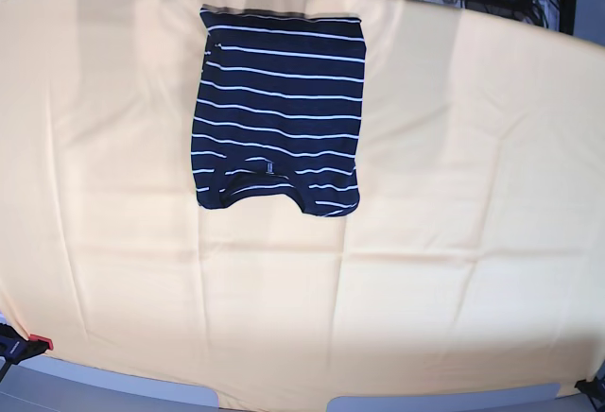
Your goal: Fold the T-shirt properly
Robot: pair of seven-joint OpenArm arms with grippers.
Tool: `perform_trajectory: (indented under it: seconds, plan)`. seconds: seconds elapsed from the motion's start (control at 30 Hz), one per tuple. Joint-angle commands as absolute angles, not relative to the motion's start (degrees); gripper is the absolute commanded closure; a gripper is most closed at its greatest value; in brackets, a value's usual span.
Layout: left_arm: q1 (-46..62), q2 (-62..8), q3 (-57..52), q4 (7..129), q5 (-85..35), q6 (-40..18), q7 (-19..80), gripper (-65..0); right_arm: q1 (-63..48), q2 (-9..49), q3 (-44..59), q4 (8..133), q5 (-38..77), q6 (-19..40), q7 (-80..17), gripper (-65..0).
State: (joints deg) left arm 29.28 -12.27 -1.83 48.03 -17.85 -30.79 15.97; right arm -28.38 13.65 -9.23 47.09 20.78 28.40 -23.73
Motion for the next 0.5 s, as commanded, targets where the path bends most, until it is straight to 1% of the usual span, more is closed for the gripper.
perform_trajectory:
  seconds: [0.0, 0.07, 0.17, 0.27, 0.37, 0.47]
  plan:
    - [28.93, -12.21, -1.87, 46.22, -17.15, -29.41, 13.69, 0.0, -28.23, 13.54, -9.65, 46.44, 18.92, 26.50, -22.35, 0.0]
    - [27.05, -11.22, -1.87, 41.89, -16.12, -24.80, 8.62, 0.0, -26.81, 11.99, -10.81, 44.58, 14.46, 21.39, -18.98, 0.0]
    - [25.10, -9.56, -1.87, 36.42, -16.05, -18.37, 2.35, 0.0, -25.65, 10.76, -13.13, 42.33, 9.52, 15.35, -12.45, 0.0]
    - [24.73, -7.35, -1.87, 33.54, -14.04, -16.14, -2.04, 0.0, -25.12, 10.15, -15.97, 41.78, 8.47, 12.12, -9.65, 0.0]
    - [24.77, -4.75, -1.19, 33.34, -12.88, -13.89, -2.61, 0.0, -24.88, 9.43, -19.11, 41.76, 8.47, 9.72, -8.93, 0.0]
    - [24.75, -2.09, 1.52, 33.36, -12.88, -8.91, -3.29, 0.0, -24.93, 8.43, -21.37, 41.76, 8.47, 7.77, -8.54, 0.0]
